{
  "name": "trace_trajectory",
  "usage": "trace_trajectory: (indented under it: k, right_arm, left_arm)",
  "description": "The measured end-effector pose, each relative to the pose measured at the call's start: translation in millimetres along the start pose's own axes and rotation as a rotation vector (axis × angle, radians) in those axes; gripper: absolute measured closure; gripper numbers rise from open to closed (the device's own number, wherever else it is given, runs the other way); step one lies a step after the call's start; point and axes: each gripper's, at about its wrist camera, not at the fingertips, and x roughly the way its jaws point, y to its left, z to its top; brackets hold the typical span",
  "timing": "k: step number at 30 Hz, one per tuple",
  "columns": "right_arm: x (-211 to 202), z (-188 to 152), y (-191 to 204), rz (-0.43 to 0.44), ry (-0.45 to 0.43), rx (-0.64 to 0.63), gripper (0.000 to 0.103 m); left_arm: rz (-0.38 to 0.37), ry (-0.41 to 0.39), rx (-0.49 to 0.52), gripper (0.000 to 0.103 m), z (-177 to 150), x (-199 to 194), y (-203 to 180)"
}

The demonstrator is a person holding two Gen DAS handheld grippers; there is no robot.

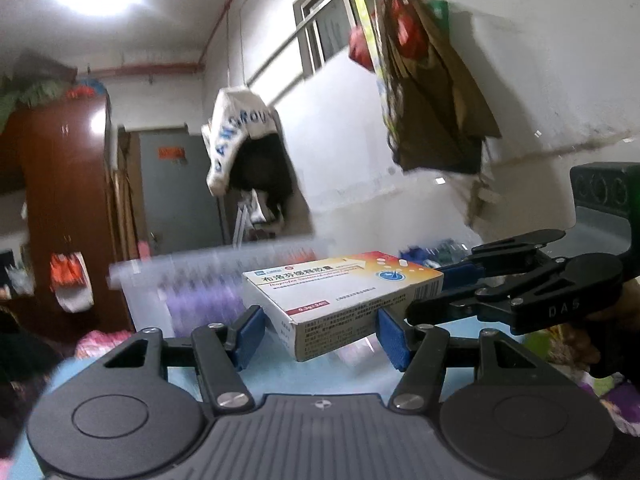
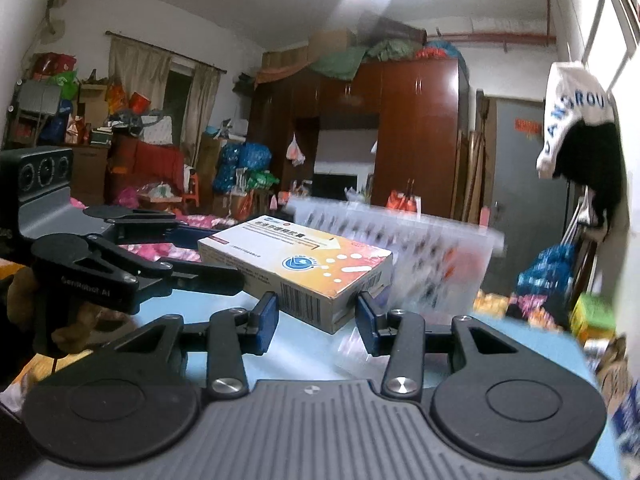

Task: Organize objects
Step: 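Carry the medicine carton with both grippers and drop it into the basket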

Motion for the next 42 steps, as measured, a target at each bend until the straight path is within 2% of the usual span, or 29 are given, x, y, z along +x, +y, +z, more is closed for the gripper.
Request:
trace_trajectory:
  k: [4,9,14,16,18,20,21,22,23,25,27,29,32,35,38,42]
  right_arm:
    - [31,46,-27,-0.014,-0.018,-0.019,0.058]
    - [94,89,-77,-0.015,0.020,0.023,0.057]
    - [149,92,-118,-0.003,0.120,0.138,0.057]
    - [163,87,-118,-0.021,0.144,0.150,0.053]
    - [174,80,-110,-0.070,0.207,0.114,0.053]
    - [164,75,-103,-0.143,0.207,0.096,0.034]
    - [153,74,-103,-0.154,0.185,0.116,0.008]
    - [138,71,-105,-0.162,0.155,0.142,0.000]
    - [120,69,-105,-0.176,0.116,0.166,0.000]
    - [88,61,-109,-0.211,0.093,0.228,0.000]
    - [67,47,-111,-0.209,0.106,0.290,0.000]
    - [59,32,-111,-0.212,0.142,0.342,0.000]
    - [70,14,-114,-0.229,0.220,0.364,0.000]
    - [87,6,-119,-0.238,0.289,0.365,0.000]
    - [98,1,-120,-0.243,0.341,0.379,0.000]
    - [105,-4,-124,-0.224,0.365,0.427,0.000]
  left_arm:
    - [0.026,-0.024,0.001,0.038,45,32,31]
    - [0.048,0.031,-0.051,0.038,88,94,78]
    - [0.032,0.164,-0.188,0.038,88,152,126]
    - [0.044,0.203,-0.227,0.037,82,166,134]
    - [0.100,0.236,-0.245,0.035,77,173,138]
    - [0.140,0.192,-0.260,0.020,75,161,139]
    - [0.140,0.161,-0.275,0.009,75,150,139]
    - [0.136,0.131,-0.291,0.005,74,137,138]
    - [0.140,0.108,-0.304,0.004,72,123,134]
    - [0.142,0.107,-0.321,0.002,65,101,121]
    - [0.121,0.150,-0.337,0.002,49,86,100]
    - [0.093,0.227,-0.354,0.002,32,85,77]
    - [0.046,0.280,-0.367,0.002,12,91,43]
    - [-0.015,0.366,-0.293,0.002,4,111,9]
    - [-0.019,0.410,-0.271,0.003,-2,125,-11]
    - [-0.037,0.459,-0.267,0.003,-12,141,-29]
